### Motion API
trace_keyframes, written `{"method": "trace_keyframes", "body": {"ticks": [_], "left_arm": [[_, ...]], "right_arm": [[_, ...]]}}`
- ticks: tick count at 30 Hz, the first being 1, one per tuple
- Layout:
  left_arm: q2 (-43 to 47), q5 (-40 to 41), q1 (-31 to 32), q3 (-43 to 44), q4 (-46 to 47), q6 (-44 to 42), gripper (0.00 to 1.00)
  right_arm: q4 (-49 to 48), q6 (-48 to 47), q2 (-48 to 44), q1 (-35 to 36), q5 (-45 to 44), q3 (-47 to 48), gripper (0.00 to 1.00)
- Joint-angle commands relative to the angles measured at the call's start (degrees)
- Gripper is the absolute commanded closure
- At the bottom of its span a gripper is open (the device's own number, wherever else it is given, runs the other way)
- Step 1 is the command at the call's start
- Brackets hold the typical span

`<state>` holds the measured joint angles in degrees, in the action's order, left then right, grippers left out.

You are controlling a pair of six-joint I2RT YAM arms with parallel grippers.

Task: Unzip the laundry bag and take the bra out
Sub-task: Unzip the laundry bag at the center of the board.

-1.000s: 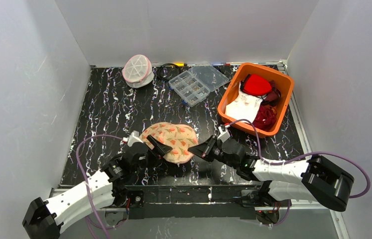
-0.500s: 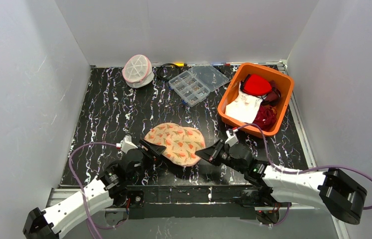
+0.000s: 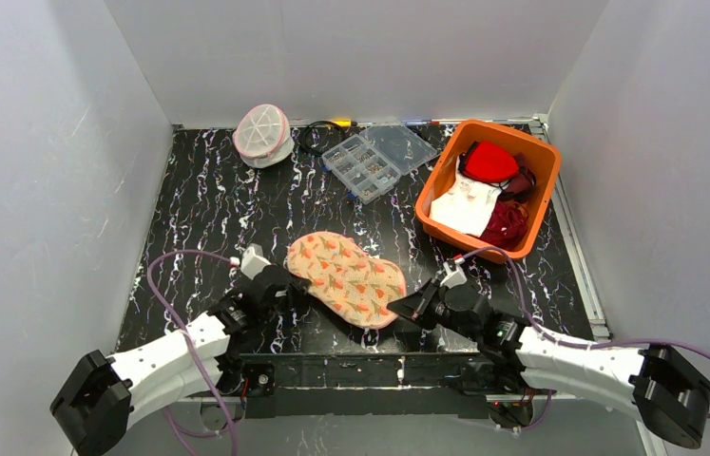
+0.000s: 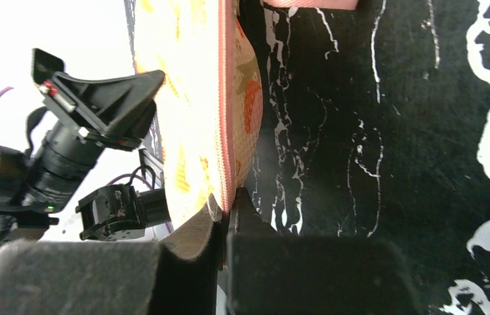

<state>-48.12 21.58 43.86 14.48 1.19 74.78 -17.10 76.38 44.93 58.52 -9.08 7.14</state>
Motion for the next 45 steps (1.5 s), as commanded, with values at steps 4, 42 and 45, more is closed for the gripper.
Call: {"method": "trace_keyframes", "body": {"ticks": [4, 42, 45], "left_arm": [[3.8, 4.6, -1.3, 6.4, -4.6, -8.6, 1.00], [-11.4, -7.0, -1.6, -7.1, 22.9, 5.7, 0.54], [-12.1, -7.3, -1.9, -5.9, 23.1, 4.2, 0.76]], "right_arm": [[7.6, -0.4, -6.3, 0.0, -1.1, -0.3, 0.99], [-1.0, 3.5, -4.7, 0.1, 1.7, -2.3, 0.99], [0.3, 3.1, -5.8, 0.0, 2.0, -2.3, 0.99]]}}
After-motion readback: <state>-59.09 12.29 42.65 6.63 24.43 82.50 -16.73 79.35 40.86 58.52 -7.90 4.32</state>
